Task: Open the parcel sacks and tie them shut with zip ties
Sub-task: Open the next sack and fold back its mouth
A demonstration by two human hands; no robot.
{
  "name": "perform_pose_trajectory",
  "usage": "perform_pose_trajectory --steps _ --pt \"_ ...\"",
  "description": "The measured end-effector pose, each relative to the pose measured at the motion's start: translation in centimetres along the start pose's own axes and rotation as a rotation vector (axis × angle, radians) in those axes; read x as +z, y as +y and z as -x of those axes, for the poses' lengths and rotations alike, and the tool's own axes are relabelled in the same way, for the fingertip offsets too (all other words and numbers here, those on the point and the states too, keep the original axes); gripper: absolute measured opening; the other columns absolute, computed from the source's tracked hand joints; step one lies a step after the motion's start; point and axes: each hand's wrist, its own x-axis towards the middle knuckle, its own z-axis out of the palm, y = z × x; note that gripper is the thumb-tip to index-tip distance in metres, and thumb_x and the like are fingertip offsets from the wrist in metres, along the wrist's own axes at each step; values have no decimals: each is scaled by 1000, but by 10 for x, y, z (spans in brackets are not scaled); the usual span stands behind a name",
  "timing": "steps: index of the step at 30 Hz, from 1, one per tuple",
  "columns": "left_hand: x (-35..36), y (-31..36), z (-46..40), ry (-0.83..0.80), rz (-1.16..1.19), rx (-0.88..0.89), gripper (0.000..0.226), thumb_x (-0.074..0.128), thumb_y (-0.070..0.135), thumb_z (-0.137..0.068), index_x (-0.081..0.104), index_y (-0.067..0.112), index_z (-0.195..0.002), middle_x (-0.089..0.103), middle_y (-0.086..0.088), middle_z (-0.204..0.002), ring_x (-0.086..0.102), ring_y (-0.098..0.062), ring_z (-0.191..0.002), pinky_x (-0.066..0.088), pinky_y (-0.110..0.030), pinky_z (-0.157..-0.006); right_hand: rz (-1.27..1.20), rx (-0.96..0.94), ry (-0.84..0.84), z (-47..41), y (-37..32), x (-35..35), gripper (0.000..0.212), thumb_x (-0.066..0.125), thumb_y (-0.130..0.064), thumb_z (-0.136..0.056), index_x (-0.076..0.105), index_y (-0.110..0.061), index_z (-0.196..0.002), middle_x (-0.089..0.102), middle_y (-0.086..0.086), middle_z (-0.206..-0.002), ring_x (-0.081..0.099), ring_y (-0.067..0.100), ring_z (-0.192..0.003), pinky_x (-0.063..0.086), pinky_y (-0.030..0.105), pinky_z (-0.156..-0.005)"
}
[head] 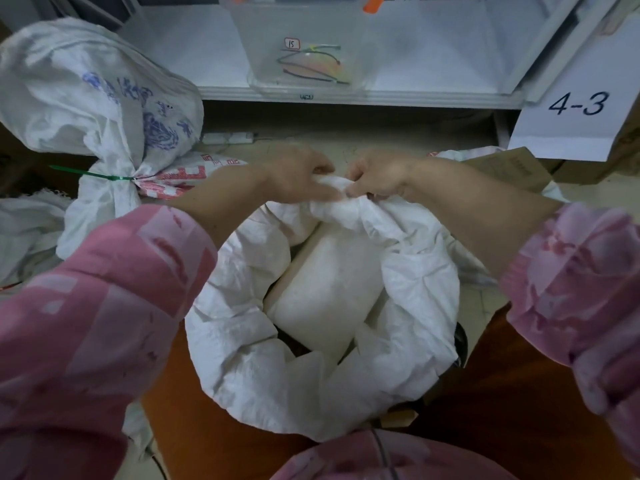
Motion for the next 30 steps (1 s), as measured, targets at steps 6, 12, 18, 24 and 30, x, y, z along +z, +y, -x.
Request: perform_pose_trajectory --steps 6,12,18,24,30 --pt "3 -4 -5 27 -53 -75 34 36 33 -102 62 14 -111 62 -8 -112 52 -21 -93 38 -31 -79 171 -27 252 12 -11 -1 16 66 -21 -84 55 -13 -74 58 3 -76 55 20 -69 38 24 -53" --pt "3 -28 -23 34 -92 -261 32 37 1 -96 54 1 -124 58 -19 -121 56 -32 -109 46 -36 -89 737 81 234 25 -11 22 14 61 -27 -87 52 -17 -92 47 -1 -75 49 21 -78 35 31 -68" --pt "-1 -29 -31 83 83 -304 28 40 -4 -95 53 -5 -119 59 -23 -114 59 -34 -105 46 -36 -82 728 204 345 3 8 26 34 52 -24 -94 53 -9 -124 55 9 -124 46 26 -118 38 29 -89" --pt "-1 -38 -33 268 1112 -658 36 46 31 -99 58 3 -119 56 -9 -87 51 -20 -76 42 -28 -66 239 248 411 -6 8 14 30 52 -25 -95 55 -11 -121 58 11 -117 56 28 -109 38 30 -79" --pt "-9 -75 -12 126 1399 -589 40 52 18 -95 73 11 -62 71 -4 -66 68 -15 -60 57 -27 -63 -556 259 200 -9 33 -39 26 51 6 -80 45 -11 -62 46 8 -67 45 18 -58 35 25 -53"
